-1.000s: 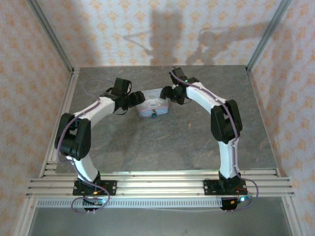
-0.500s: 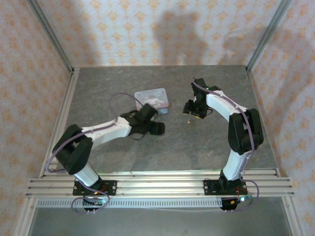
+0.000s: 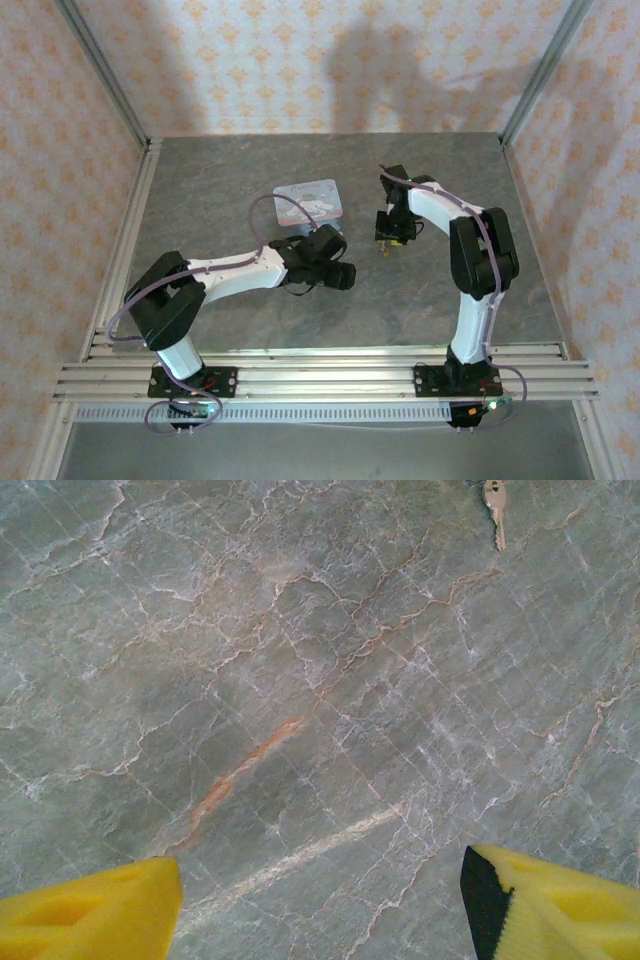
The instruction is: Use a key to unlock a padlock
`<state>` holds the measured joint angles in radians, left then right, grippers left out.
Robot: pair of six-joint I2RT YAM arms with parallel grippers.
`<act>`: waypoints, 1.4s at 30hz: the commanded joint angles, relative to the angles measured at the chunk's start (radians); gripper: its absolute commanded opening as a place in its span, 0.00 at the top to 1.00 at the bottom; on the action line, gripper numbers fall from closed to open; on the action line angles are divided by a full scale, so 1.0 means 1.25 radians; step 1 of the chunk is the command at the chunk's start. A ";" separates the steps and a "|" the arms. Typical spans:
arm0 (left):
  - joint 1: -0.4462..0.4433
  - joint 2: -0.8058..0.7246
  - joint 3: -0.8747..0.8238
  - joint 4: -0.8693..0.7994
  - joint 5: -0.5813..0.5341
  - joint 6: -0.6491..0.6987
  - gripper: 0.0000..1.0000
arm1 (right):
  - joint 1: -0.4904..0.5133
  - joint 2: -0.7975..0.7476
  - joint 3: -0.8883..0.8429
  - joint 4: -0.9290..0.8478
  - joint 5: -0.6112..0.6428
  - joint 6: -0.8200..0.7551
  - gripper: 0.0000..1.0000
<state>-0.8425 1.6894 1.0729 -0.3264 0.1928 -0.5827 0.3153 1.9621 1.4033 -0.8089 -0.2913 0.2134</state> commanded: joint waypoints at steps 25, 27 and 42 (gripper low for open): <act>0.003 -0.039 -0.020 -0.039 -0.074 -0.009 0.26 | 0.068 0.083 0.048 -0.102 0.139 -0.043 0.76; 0.003 -0.045 -0.023 -0.040 -0.076 -0.010 0.26 | 0.070 0.084 0.047 -0.106 0.141 -0.043 0.75; 0.003 -0.073 -0.047 -0.047 -0.095 -0.016 0.26 | 0.080 0.063 0.041 -0.106 0.155 -0.036 0.86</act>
<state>-0.8425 1.6314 1.0267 -0.3565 0.1143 -0.5861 0.4129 2.0354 1.4620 -0.8753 -0.1371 0.1707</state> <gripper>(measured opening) 0.743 0.147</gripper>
